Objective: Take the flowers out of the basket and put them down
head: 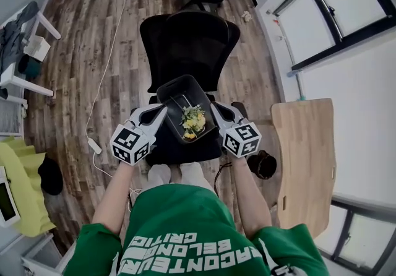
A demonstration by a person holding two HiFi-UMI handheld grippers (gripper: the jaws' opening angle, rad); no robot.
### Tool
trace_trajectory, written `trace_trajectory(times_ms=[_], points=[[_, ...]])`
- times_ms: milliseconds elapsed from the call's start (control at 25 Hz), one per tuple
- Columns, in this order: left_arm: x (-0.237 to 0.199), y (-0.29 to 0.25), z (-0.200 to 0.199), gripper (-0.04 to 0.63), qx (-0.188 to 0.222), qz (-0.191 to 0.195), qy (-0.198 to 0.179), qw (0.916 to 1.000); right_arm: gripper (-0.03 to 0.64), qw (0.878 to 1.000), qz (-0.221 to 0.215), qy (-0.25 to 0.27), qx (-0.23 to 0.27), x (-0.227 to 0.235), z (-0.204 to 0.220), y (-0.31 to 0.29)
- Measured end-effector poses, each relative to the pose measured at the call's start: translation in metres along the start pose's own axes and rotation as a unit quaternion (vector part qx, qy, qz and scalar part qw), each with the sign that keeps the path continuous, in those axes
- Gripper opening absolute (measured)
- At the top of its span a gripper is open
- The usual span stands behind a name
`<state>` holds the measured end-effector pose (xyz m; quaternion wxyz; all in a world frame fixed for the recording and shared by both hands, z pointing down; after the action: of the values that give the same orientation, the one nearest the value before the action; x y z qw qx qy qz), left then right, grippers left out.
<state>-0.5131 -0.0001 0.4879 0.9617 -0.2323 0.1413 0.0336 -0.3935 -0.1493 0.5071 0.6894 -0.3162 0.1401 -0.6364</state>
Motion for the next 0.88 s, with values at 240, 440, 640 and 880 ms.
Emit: trace_trajectory(times_ms=[240, 440, 640, 880], points=[[0.001, -0.024, 0.010, 0.018, -0.023, -0.009, 0.014, 0.9996, 0.005, 0.999, -0.018, 0.000, -0.029, 0.026, 0.014, -0.018], [-0.005, -0.046, 0.021, 0.018, -0.042, -0.015, 0.026, 0.9987, 0.005, 0.999, -0.019, -0.001, -0.050, 0.046, 0.027, -0.037], [-0.015, -0.068, 0.037, 0.018, -0.058, -0.024, 0.047, 0.9969, 0.005, 0.997, -0.016, 0.009, -0.081, 0.066, 0.044, -0.068], [-0.034, -0.097, 0.070, 0.018, -0.086, -0.029, 0.069, 0.9935, 0.006, 0.992, -0.027, 0.020, -0.120, 0.084, 0.070, -0.120]])
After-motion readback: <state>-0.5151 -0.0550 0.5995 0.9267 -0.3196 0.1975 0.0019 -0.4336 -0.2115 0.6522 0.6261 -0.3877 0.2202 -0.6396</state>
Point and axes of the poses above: the fingertips, and each gripper's own axes: y backward along the fingers, x to its right, z out of its underside, the point moved 3 cm from there along y, backward along the fingers, and after that the axes turned 14 degrees about -x, right-handed, at the moved point
